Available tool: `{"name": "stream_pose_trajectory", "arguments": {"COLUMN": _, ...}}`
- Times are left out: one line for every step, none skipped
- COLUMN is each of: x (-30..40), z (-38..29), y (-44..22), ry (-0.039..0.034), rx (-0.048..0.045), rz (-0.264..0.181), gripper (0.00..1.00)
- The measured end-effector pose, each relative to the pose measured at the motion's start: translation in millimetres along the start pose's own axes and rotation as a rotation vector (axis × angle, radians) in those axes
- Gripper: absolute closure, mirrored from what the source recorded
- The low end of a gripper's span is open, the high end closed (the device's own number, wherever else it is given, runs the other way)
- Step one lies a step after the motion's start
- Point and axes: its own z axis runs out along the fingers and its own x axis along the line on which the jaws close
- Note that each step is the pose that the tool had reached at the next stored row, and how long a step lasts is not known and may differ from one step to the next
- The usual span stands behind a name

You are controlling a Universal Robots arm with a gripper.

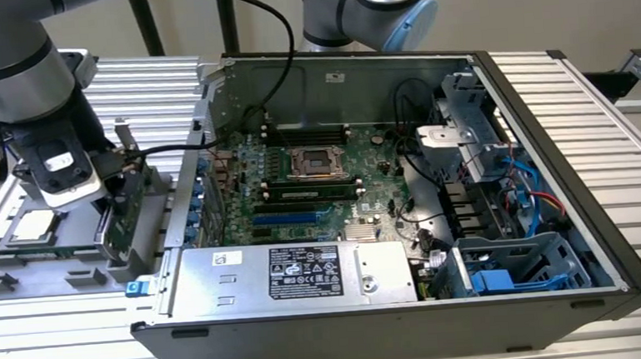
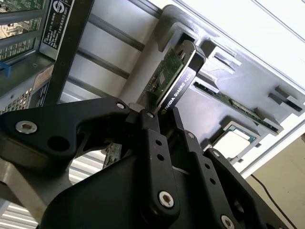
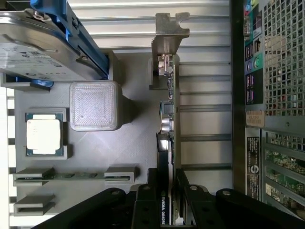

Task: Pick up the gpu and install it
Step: 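Pick up the gpu and move the gpu toward the slot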

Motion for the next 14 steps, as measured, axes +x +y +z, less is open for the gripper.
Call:
{"name": "stream_pose_trajectory", "arguments": {"x": 0.0, "z": 0.0, "y": 0.0, "ry": 0.0000, "rx": 0.0000, "rz": 0.000, "gripper": 1.00}}
{"name": "stream_pose_trajectory", "arguments": {"x": 0.0, "z": -0.1, "y": 0.0, "ry": 0.0000, "rx": 0.0000, "rz": 0.000, "gripper": 1.00}}
{"name": "stream_pose_trajectory", "arguments": {"x": 0.0, "z": -0.1, "y": 0.0, "ry": -0.0001, "rx": -0.0001, "rz": 0.000, "gripper": 1.00}}
{"name": "stream_pose_trajectory", "arguments": {"x": 0.0, "z": -0.8, "y": 0.0, "ry": 0.0003, "rx": 0.0003, "rz": 0.000, "gripper": 1.00}}
{"name": "stream_pose_trajectory", "arguments": {"x": 0.0, "z": -1.5, "y": 0.1, "ry": 0.0005, "rx": 0.0005, "rz": 0.000, "gripper": 1.00}}
{"name": "stream_pose_trajectory", "arguments": {"x": 0.0, "z": -2.2, "y": 0.1, "ry": 0.0001, "rx": 0.0001, "rz": 0.000, "gripper": 1.00}}
{"name": "stream_pose_trajectory", "arguments": {"x": 0.0, "z": -3.3, "y": 0.2, "ry": 0.0001, "rx": 0.0000, "rz": 0.000, "gripper": 1.00}}
{"name": "stream_pose_trajectory", "arguments": {"x": 0.0, "z": -4.5, "y": 0.3, "ry": 0.0001, "rx": 0.0000, "rz": 0.000, "gripper": 1.00}}
{"name": "stream_pose_trajectory", "arguments": {"x": 0.0, "z": -5.6, "y": 0.3, "ry": 0.0001, "rx": 0.0000, "rz": 0.000, "gripper": 1.00}}
{"name": "stream_pose_trajectory", "arguments": {"x": 0.0, "z": -6.7, "y": 0.4, "ry": 0.0001, "rx": 0.0000, "rz": 0.000, "gripper": 1.00}}
{"name": "stream_pose_trajectory", "arguments": {"x": 0.0, "z": -7.8, "y": 0.5, "ry": 0.0000, "rx": -0.0001, "rz": 0.000, "gripper": 1.00}}
{"name": "stream_pose_trajectory", "arguments": {"x": 0.0, "z": -9.1, "y": 0.6, "ry": 0.0001, "rx": 0.0000, "rz": 0.000, "gripper": 1.00}}
{"name": "stream_pose_trajectory", "arguments": {"x": 0.0, "z": -10.3, "y": 0.6, "ry": 0.0000, "rx": -0.0001, "rz": 0.000, "gripper": 1.00}}
{"name": "stream_pose_trajectory", "arguments": {"x": 0.0, "z": -11.3, "y": 0.7, "ry": 0.0000, "rx": -0.0001, "rz": 0.000, "gripper": 1.00}}
